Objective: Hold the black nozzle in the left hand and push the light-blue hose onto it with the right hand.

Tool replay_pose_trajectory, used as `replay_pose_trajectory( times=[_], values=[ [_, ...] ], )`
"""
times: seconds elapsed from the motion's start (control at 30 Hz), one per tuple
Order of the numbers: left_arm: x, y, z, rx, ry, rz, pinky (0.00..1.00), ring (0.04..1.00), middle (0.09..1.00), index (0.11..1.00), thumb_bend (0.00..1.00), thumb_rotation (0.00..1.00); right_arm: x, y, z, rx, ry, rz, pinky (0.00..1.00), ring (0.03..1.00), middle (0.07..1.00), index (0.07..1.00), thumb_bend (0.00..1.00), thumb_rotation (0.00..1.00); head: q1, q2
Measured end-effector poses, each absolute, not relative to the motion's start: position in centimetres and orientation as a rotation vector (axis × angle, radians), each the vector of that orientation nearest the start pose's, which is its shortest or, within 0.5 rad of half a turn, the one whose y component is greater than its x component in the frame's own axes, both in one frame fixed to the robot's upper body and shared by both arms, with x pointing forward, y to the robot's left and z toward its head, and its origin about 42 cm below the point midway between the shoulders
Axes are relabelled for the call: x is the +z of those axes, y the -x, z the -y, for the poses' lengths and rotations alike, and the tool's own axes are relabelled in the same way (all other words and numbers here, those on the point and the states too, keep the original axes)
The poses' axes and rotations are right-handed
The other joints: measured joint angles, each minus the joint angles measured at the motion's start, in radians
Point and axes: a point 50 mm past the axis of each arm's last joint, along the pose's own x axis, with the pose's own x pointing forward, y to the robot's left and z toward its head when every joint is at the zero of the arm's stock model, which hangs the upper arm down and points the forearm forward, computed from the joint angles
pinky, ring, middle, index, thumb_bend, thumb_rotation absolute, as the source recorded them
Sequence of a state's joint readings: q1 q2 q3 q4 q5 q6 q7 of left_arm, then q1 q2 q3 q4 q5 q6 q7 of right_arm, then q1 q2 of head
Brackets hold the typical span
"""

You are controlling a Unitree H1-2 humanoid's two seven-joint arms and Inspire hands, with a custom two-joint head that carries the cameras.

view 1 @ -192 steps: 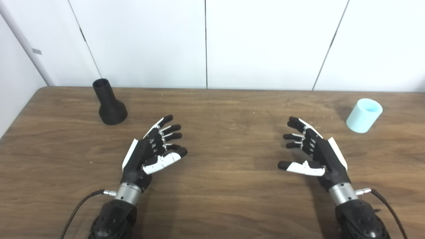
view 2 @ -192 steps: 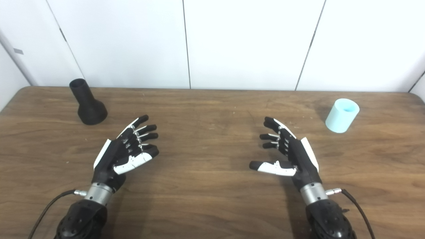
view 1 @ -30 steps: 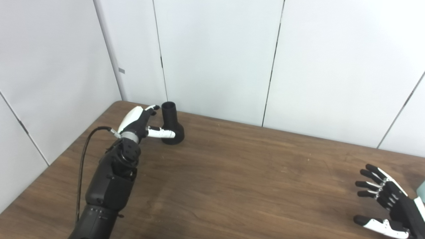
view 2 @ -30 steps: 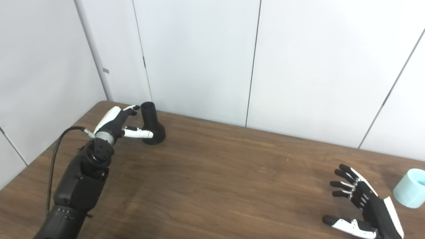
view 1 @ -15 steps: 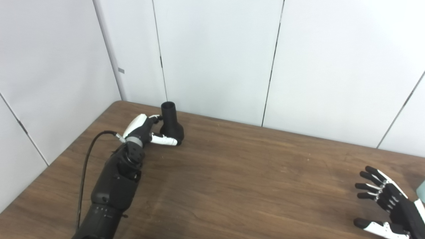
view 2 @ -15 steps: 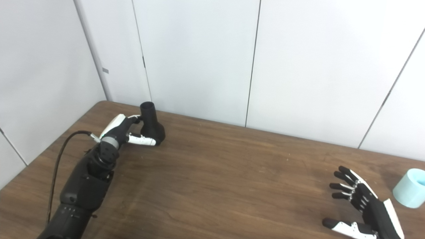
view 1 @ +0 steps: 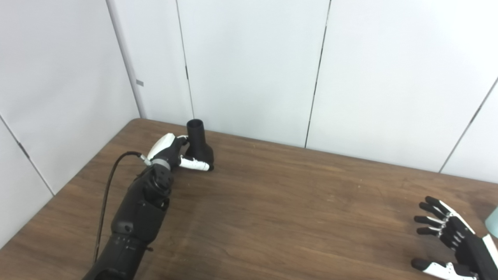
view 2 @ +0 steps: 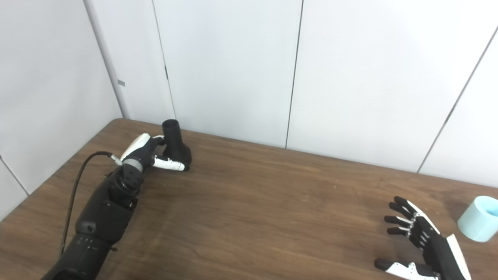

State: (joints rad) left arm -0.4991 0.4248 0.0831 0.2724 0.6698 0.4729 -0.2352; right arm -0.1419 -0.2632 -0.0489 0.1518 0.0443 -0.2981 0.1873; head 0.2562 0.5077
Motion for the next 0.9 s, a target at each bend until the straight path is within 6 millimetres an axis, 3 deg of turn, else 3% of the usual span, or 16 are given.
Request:
replay_pose_trajectory(
  times=[0.6,0.67,0.8,0.83,0.9],
  values=[
    [19.8,-43.6,-36.6,0.228,-0.96,-0.331,0.98,0.946,0.865,0.808,0.9,0.23,12.9,-32.3,29.4,0.167,0.243,0.252,0.64,0.734,0.837,0.866,0.91,0.31,-0.017,0.018],
    [19.6,-43.7,-36.6,0.237,-0.978,-0.322,0.91,0.888,0.802,0.77,0.89,0.19,12.9,-32.3,29.4,0.166,0.243,0.252,0.64,0.733,0.833,0.866,0.92,0.31,-0.015,0.018],
    [19.5,-43.9,-37.1,0.295,-0.977,-0.273,0.64,0.675,0.599,0.639,0.85,0.05,13.0,-32.1,29.3,0.167,0.241,0.258,0.64,0.732,0.829,0.868,0.91,0.31,-0.012,0.023],
    [19.5,-43.9,-37.3,0.311,-0.964,-0.249,0.56,0.601,0.522,0.559,0.66,0.02,13.0,-32.1,29.3,0.167,0.24,0.258,0.64,0.732,0.828,0.868,0.91,0.31,-0.012,0.023],
    [19.5,-43.9,-37.4,0.336,-0.936,-0.201,0.43,0.503,0.488,0.507,0.56,0.01,13.0,-32.1,29.3,0.167,0.24,0.257,0.64,0.732,0.826,0.867,0.91,0.31,-0.012,0.026]
  ],
)
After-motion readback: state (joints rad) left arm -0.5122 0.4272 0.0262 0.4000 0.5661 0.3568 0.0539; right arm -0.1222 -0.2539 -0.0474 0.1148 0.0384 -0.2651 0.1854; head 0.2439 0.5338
